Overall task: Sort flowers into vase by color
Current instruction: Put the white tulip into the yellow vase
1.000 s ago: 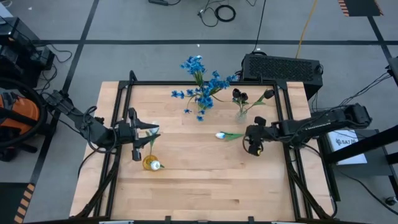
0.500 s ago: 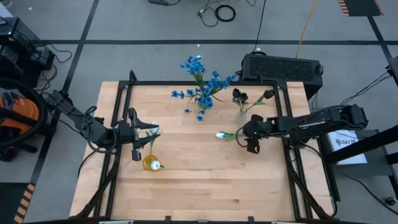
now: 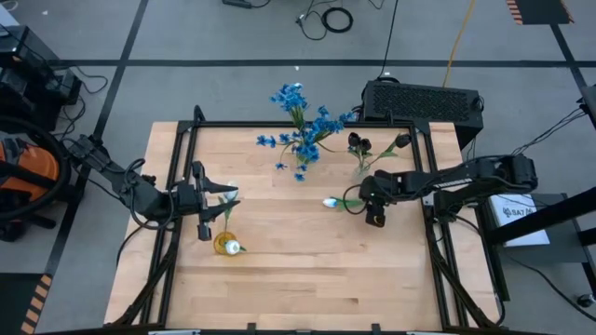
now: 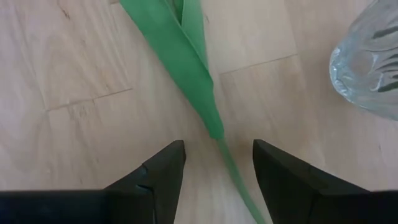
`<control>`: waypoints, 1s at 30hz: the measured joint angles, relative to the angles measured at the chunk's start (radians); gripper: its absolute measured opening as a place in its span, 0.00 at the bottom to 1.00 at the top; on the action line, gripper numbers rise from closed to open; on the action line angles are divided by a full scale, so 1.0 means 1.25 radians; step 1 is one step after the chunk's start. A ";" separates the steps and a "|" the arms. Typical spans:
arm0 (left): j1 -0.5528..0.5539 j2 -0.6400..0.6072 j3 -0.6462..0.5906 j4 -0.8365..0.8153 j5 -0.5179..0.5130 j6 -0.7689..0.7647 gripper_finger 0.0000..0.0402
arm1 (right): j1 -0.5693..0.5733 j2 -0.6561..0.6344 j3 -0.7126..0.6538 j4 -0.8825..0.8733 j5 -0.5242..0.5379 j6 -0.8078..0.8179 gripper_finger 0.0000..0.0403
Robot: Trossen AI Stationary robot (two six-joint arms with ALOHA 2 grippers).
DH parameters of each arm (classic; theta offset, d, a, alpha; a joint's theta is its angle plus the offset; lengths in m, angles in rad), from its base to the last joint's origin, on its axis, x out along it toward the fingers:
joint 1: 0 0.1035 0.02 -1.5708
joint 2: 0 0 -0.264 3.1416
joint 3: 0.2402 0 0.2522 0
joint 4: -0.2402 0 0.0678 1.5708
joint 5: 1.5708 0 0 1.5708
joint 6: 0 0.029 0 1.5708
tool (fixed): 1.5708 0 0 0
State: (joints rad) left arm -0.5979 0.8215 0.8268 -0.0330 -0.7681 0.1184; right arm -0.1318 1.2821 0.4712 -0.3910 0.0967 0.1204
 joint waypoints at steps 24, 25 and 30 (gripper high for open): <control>0.000 0.000 0.000 -0.012 0.006 -0.001 0.38 | 0.002 0.124 0.101 -0.024 -0.103 -0.024 0.18; 0.000 0.000 0.001 -0.014 0.006 -0.001 0.38 | 0.003 0.130 0.103 -0.025 -0.101 -0.024 0.20; 0.000 0.000 0.001 -0.020 0.007 -0.001 0.38 | 0.003 0.141 0.126 -0.049 -0.083 -0.035 0.28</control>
State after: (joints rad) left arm -0.5980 0.8215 0.8276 -0.0574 -0.7598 0.1169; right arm -0.1276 1.4583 0.6282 -0.4521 -0.0071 0.0770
